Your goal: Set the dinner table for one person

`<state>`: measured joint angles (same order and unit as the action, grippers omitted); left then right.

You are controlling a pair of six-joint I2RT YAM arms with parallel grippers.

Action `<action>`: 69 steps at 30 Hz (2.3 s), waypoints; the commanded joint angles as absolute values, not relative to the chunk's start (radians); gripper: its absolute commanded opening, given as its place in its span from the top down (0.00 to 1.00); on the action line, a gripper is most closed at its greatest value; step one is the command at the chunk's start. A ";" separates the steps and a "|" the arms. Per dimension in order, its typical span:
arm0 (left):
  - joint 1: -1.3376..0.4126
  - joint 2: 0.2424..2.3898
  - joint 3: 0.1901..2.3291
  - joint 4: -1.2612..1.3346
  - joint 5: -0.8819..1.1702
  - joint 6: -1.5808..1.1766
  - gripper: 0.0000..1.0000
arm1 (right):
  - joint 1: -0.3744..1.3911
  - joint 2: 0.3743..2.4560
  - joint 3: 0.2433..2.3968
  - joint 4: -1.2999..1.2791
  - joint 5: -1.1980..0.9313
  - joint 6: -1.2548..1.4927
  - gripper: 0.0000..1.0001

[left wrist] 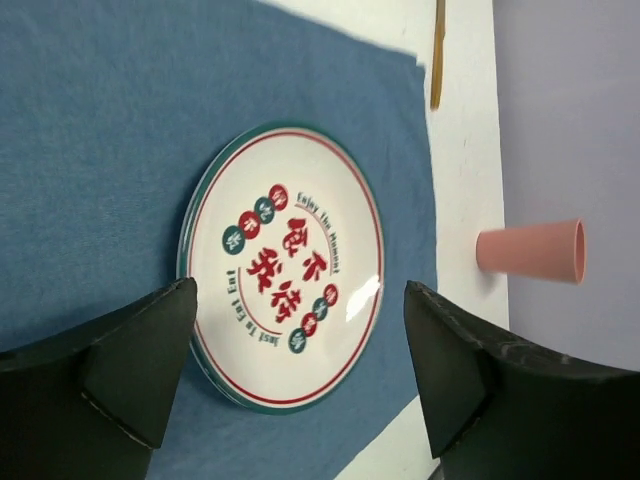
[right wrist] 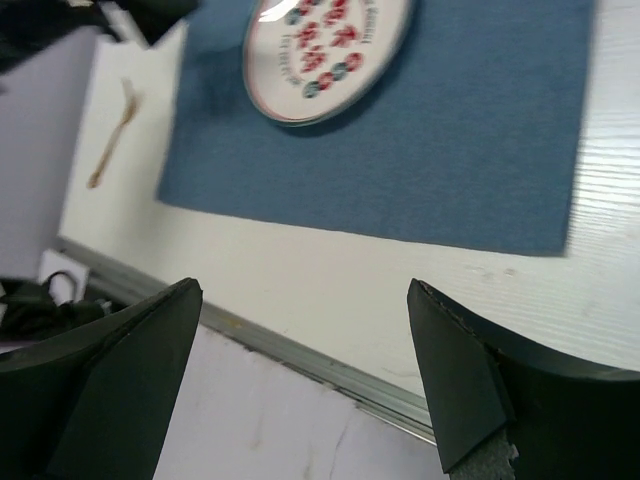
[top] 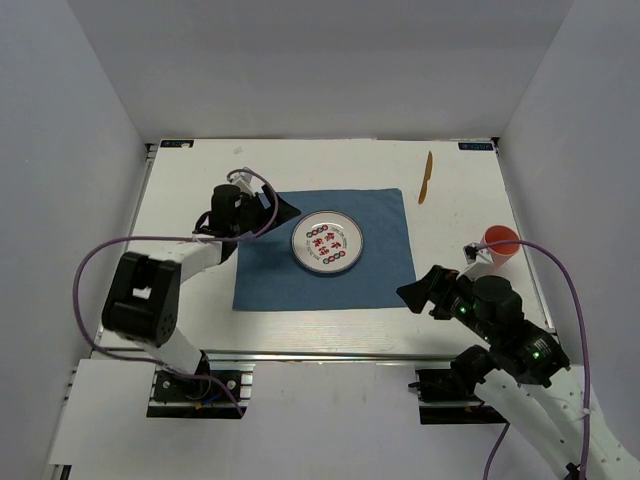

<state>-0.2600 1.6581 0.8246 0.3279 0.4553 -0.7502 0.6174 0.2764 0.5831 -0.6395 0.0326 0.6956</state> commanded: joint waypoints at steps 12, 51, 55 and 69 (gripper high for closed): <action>-0.284 1.240 0.919 -0.434 -0.020 -0.687 0.02 | 0.592 0.840 0.931 -0.756 0.753 0.721 0.11; -0.273 1.011 0.928 -0.709 0.049 -0.402 0.02 | 0.073 1.368 1.140 -0.566 0.597 0.433 1.00; -0.264 0.990 0.928 -0.712 0.020 -0.410 0.02 | 0.190 1.500 1.300 -0.610 0.369 0.331 1.00; -0.264 0.960 0.930 -0.735 -0.112 -0.456 0.02 | 0.449 2.069 1.971 -0.796 0.348 0.265 1.00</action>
<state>-0.2703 0.9474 0.9260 -0.7300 -0.0914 -0.4492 0.4229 2.0167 1.8236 -0.7403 0.2943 0.3035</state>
